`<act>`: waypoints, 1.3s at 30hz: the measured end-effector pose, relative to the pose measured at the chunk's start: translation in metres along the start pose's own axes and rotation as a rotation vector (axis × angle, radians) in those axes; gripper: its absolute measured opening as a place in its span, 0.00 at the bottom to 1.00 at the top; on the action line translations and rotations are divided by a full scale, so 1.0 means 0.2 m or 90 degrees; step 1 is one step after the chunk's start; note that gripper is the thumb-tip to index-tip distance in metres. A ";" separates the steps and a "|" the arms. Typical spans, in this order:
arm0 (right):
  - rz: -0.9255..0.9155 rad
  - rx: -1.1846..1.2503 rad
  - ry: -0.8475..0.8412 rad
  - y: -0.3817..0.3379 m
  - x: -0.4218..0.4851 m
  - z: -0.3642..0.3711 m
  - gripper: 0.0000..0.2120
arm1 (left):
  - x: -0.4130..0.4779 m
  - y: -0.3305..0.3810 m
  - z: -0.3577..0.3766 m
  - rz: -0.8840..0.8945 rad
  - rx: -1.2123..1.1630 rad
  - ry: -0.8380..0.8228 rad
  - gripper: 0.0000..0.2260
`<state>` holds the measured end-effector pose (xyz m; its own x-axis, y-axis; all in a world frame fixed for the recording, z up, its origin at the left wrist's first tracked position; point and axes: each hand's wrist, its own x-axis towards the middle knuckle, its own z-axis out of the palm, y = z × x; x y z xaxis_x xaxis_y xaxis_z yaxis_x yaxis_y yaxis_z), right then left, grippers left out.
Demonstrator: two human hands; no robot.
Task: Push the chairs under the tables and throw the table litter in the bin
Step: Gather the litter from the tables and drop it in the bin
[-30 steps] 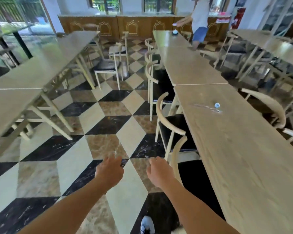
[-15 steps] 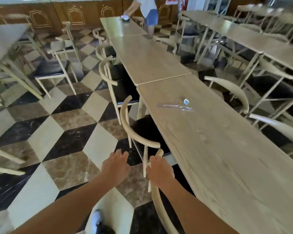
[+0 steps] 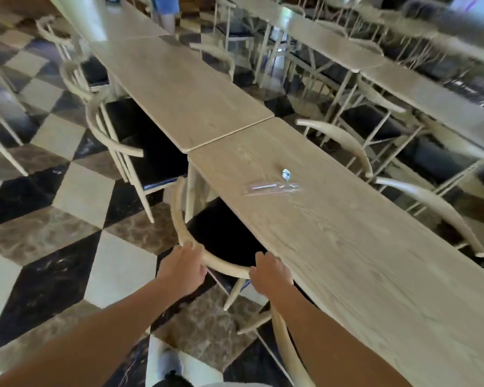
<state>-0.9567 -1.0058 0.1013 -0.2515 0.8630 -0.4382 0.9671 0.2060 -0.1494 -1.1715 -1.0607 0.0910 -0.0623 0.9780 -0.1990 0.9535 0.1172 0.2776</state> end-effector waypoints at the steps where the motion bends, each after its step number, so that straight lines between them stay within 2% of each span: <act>1: 0.008 -0.005 0.000 -0.04 0.04 -0.04 0.08 | 0.07 -0.06 -0.04 0.020 0.006 -0.003 0.12; 5: 0.093 0.078 0.024 -0.14 0.13 -0.12 0.04 | 0.30 -0.19 -0.12 0.053 0.018 -0.041 0.07; 10: 0.180 0.133 0.040 -0.10 0.32 -0.17 0.13 | 0.57 -0.15 -0.15 0.137 0.066 -0.070 0.06; 16: 0.213 0.179 0.067 0.03 0.55 -0.33 0.13 | 0.90 -0.03 -0.26 0.174 0.093 -0.080 0.04; 20: 0.220 0.196 0.071 0.13 0.73 -0.41 0.14 | 1.16 0.07 -0.29 0.171 0.094 -0.088 0.07; 24: 0.263 0.236 0.051 0.23 0.85 -0.40 0.12 | 1.34 0.13 -0.23 0.174 0.131 -0.141 0.07; 28: 0.323 0.304 0.014 0.30 0.96 -0.37 0.14 | 1.55 0.20 -0.18 0.269 0.171 -0.228 0.10; 30: 0.346 0.326 0.011 0.31 1.00 -0.39 0.16 | 1.67 0.25 -0.18 0.302 0.172 -0.237 0.09; 35: 0.460 0.415 0.043 0.35 1.24 -0.42 0.17 | 2.15 0.46 -0.08 0.413 0.119 -0.266 0.02; 39: 0.552 0.464 0.055 0.32 1.48 -0.42 0.20 | 2.53 0.62 0.09 0.508 0.058 -0.295 0.06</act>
<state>-0.9668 -0.6991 0.0359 0.5228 0.6183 -0.5869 0.5535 -0.7698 -0.3178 -1.0797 -0.5545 0.0085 0.7276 0.5948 -0.3419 0.6844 -0.5944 0.4223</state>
